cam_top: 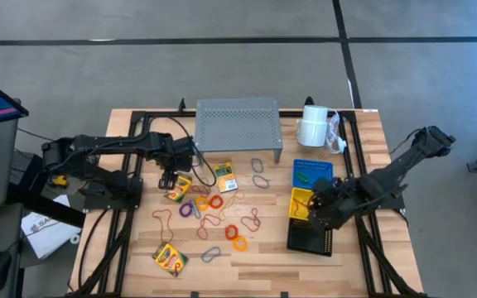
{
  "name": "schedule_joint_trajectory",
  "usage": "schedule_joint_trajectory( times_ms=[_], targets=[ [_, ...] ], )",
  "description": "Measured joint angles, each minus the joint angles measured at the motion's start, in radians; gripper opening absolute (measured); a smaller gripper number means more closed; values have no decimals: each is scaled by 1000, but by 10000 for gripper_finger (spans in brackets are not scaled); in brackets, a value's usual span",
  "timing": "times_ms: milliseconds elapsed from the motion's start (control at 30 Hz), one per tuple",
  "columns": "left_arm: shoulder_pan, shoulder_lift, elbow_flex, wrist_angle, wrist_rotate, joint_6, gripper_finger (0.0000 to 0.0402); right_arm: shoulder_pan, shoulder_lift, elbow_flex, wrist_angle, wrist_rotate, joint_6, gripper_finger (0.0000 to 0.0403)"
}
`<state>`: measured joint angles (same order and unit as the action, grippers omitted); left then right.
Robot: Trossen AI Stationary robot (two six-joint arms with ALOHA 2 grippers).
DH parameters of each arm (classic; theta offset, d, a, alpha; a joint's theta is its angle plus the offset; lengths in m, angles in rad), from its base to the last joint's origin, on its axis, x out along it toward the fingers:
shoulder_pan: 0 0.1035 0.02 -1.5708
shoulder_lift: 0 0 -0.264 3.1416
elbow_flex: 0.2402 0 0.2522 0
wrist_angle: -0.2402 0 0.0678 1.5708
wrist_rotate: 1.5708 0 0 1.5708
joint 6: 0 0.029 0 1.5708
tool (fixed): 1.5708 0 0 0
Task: Pick & Place Office Desk Supplies
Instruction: Put the crayon box into the black basket
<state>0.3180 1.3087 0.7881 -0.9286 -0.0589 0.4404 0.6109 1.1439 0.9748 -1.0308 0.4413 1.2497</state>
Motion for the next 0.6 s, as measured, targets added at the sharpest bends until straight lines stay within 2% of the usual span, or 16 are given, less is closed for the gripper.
schedule_joint_trajectory(
  times_ms=[267, 600],
  targets=[
    [0, 0, -101, 215, 1, -1, 211, 4, -14, 83, -62, 40, 0, 140],
    [0, 3, -205, 335, 3, 0, 211, 4, -11, 100, -53, 40, 0, 140]
  ],
)
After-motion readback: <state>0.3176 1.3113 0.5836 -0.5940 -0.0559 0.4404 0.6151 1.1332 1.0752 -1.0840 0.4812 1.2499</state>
